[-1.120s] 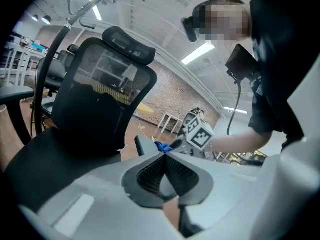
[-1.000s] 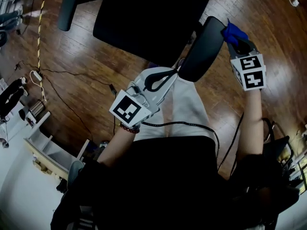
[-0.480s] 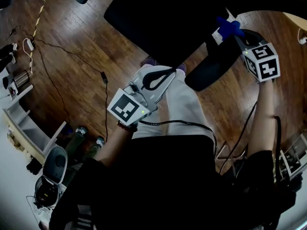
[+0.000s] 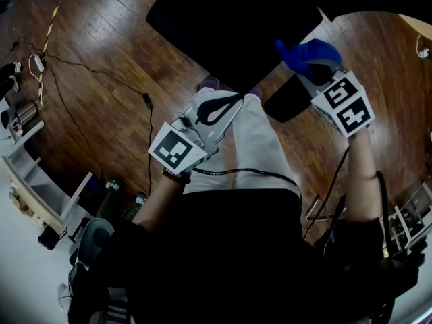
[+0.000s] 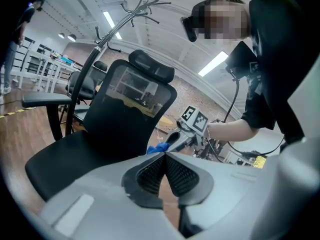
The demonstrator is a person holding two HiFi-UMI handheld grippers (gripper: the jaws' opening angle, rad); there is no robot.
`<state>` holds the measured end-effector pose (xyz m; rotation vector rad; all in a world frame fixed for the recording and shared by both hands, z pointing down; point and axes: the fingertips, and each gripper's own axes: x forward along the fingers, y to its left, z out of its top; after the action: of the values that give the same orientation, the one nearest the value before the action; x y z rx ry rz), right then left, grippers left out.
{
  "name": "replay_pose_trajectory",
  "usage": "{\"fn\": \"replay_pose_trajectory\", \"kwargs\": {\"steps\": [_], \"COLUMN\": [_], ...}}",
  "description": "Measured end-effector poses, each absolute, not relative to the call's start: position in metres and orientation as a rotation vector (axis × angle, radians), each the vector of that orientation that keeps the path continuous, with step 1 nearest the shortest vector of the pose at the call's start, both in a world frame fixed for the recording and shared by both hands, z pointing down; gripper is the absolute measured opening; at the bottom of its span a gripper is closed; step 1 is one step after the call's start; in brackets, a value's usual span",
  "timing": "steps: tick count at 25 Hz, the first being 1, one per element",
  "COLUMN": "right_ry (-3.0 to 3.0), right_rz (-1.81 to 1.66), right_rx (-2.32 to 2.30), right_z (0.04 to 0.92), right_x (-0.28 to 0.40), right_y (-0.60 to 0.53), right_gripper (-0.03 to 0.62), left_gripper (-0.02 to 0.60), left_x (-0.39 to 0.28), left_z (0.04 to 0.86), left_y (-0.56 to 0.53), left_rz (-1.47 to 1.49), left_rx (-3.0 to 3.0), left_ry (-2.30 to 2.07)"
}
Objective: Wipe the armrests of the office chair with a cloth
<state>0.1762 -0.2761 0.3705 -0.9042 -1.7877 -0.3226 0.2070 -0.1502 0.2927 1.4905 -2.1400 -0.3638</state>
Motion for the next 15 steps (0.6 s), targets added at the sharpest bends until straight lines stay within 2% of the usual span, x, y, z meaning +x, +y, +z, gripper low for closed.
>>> {"fn": "replay_pose_trajectory", "kwargs": {"steps": [9,15], "right_ry": [-1.693,-1.783], "right_rz": [-0.125,-0.057], "right_rx": [-1.13,-1.015], "right_z": [0.378,0.366], "right_x": [0.286,0.267], "right_y": [-0.161,-0.215], "right_gripper": [0.049,0.049], "left_gripper": [0.005,0.005], "left_x": [0.22,0.226], "left_z": [0.298,0.294], "left_y": [-0.153,-0.146], "left_rz": [-0.324,-0.282], "left_rx": [1.587,1.603], "left_ry": [-2.066,-2.055]}}
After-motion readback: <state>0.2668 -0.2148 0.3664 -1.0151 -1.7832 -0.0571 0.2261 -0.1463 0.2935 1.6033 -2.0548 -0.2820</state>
